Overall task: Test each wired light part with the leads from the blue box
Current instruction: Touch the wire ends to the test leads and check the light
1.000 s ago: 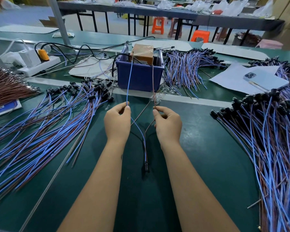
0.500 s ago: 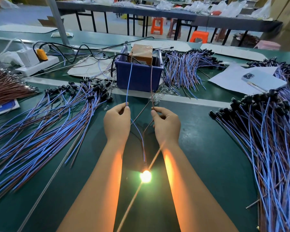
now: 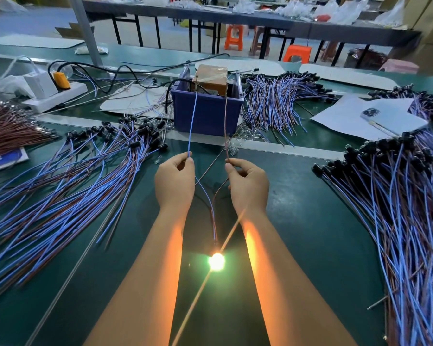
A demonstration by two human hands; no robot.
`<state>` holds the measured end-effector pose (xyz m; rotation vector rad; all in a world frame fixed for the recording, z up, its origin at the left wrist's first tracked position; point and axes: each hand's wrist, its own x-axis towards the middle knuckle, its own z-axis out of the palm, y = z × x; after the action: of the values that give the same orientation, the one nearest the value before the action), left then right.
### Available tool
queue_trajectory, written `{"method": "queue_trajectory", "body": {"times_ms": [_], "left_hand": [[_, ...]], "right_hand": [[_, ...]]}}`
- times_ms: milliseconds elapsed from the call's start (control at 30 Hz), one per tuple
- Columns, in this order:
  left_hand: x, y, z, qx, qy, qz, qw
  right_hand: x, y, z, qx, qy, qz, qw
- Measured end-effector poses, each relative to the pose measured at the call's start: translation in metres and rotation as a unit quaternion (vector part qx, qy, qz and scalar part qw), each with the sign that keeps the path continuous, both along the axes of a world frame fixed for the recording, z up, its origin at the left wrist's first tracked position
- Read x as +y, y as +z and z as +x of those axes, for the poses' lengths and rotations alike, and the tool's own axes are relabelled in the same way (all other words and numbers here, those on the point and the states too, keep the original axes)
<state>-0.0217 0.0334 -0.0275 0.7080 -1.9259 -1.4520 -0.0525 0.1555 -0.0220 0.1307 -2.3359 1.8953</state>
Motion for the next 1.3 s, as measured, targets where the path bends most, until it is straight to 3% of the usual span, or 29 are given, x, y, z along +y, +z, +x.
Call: {"method": "queue_trajectory", "body": {"times_ms": [233,467,567,667,767,867,933,1033,1167,1233,1300], "left_hand": [[0.006,0.008,0.002,0.027,-0.039,0.000,0.999],[0.026,0.014,0.002,0.079,-0.187,0.146,0.968],[0.022,0.016,0.003,0.097,-0.166,0.198,0.961],[0.014,0.019,0.004,0.143,-0.138,0.297,0.934],[0.009,0.018,0.005,0.176,-0.120,0.351,0.912],[0.008,0.015,0.002,0.186,-0.118,0.346,0.912],[0.011,0.011,0.000,0.173,-0.137,0.300,0.928],[0.020,0.007,0.001,0.112,-0.197,0.140,0.964],[0.034,0.009,0.005,0.048,-0.234,-0.027,0.971],[0.041,0.011,0.013,0.035,-0.238,-0.156,0.958],[0.053,0.013,0.025,0.050,-0.262,-0.299,0.916]], "right_hand": [[0.001,0.003,0.008,0.026,0.052,-0.012,0.998],[0.004,0.006,0.013,0.054,0.122,-0.094,0.987],[0.004,0.004,0.013,0.057,0.143,-0.104,0.983],[0.005,0.001,0.011,0.061,0.149,-0.042,0.986],[0.002,0.000,0.013,0.064,0.217,0.006,0.974],[0.003,0.005,0.015,0.056,0.256,-0.076,0.962],[0.009,0.007,0.012,0.043,0.224,-0.156,0.961],[0.016,0.004,0.003,-0.004,0.104,-0.236,0.966],[0.016,0.002,-0.003,-0.022,0.021,-0.232,0.972],[0.015,0.004,-0.003,-0.037,0.010,-0.241,0.970],[0.022,0.009,-0.001,-0.054,0.022,-0.252,0.966]]}}
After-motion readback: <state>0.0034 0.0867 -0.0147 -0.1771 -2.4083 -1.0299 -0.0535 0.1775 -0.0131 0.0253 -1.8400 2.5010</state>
